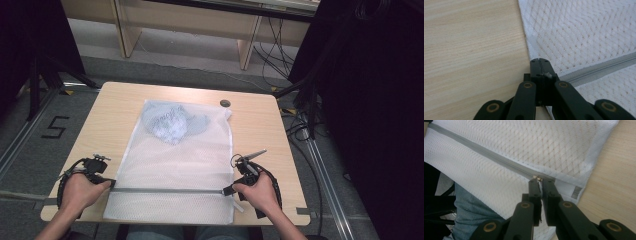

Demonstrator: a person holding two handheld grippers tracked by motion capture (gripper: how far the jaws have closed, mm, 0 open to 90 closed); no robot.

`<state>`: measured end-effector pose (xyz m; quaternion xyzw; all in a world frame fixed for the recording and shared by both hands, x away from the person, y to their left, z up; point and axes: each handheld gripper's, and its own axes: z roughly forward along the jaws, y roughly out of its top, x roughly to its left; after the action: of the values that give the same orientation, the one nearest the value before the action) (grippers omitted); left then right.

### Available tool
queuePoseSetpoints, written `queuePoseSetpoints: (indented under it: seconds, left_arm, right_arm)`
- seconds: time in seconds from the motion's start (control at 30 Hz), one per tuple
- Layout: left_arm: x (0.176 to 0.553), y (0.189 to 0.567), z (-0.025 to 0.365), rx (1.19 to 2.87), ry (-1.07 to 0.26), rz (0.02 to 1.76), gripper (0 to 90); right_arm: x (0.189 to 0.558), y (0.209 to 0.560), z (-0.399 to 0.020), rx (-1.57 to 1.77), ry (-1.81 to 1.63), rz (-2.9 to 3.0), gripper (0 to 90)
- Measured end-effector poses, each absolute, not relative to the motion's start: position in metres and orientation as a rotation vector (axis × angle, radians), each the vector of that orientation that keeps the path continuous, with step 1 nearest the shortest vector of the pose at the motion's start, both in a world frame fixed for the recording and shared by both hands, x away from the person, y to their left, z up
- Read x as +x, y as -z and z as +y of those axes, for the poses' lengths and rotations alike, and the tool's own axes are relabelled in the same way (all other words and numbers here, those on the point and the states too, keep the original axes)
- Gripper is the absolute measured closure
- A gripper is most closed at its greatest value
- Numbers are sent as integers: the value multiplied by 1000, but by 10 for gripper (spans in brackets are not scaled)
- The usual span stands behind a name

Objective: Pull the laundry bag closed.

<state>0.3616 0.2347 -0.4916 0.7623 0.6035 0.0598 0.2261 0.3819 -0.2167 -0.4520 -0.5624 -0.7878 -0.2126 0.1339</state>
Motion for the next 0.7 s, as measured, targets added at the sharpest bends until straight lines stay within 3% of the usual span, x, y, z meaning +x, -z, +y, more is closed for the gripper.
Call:
queuePoseSetpoints:
  seconds: [0.7]
  left_arm:
    - [362,492,235,2099,-161,1665,898]
  right_arm:
    - [382,455,-224,-1620,644,-2282,869]
